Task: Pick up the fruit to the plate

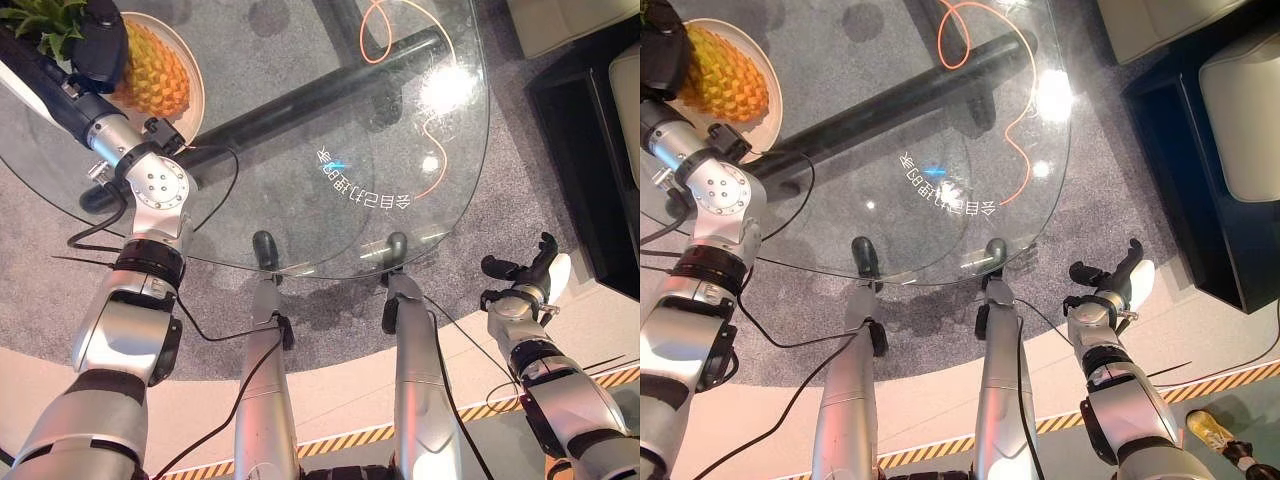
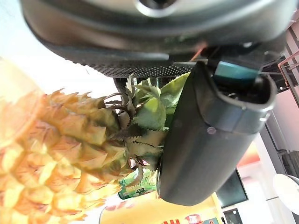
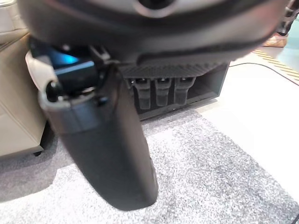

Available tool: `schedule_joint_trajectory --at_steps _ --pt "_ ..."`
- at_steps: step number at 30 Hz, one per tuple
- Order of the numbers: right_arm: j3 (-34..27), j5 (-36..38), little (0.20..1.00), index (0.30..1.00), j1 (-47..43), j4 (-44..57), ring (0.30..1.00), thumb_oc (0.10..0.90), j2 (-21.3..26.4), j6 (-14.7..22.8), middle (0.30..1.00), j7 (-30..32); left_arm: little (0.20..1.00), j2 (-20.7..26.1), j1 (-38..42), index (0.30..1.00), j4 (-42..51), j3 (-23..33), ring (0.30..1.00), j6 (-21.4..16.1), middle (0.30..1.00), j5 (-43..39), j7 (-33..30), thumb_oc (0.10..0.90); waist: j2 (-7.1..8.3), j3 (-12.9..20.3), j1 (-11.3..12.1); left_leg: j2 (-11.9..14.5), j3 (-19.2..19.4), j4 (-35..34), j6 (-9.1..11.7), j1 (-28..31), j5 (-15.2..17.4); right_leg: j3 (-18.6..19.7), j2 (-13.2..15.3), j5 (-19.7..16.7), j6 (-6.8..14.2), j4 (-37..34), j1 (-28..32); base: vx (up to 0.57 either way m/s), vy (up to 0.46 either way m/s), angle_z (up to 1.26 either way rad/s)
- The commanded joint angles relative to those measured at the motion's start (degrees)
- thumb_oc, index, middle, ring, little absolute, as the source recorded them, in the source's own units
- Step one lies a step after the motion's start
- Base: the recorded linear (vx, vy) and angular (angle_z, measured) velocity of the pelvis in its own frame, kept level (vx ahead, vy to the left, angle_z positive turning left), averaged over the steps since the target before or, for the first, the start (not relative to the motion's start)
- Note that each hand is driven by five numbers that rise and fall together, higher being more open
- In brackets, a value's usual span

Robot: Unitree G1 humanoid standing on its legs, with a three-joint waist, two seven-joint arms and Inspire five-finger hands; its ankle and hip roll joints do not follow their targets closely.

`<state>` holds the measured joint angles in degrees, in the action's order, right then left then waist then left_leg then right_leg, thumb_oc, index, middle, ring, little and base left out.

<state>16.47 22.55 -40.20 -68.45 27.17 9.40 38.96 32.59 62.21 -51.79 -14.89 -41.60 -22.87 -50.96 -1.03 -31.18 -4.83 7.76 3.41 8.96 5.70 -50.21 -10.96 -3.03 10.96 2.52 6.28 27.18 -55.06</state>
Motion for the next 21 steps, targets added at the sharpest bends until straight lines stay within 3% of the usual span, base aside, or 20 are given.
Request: schedule_joint_trajectory --at_steps 1,21 --pt "-3.76 -0.57 0.9 0.9 2.98 -0.36 0.9 0.8 1.1 0.88 0.9 4.61 0.9 3.9 1.96 0.9 3.72 2.88 0.9 -6.6 0.9 3.27 0.14 0.8 1.57 1.39 1.81 -2.74 -0.29 11.08 -1.29 -0.97 11.76 -2.34 -2.32 -2.06 -0.4 -5.72 2.63 0.0 0.0 0.0" --pt "-5.41 -0.65 0.9 0.9 4.7 0.6 0.9 0.8 0.23 0.96 0.9 6.04 0.9 0.43 -6.09 0.9 10.11 5.45 0.9 -8.74 0.9 3.46 2.81 0.8 1.18 1.39 3.32 -3.25 -0.93 11.22 -1.64 -1.09 11.99 -3.34 -1.56 -2.23 -0.17 -5.82 2.94 0.0 -0.006 0.01"
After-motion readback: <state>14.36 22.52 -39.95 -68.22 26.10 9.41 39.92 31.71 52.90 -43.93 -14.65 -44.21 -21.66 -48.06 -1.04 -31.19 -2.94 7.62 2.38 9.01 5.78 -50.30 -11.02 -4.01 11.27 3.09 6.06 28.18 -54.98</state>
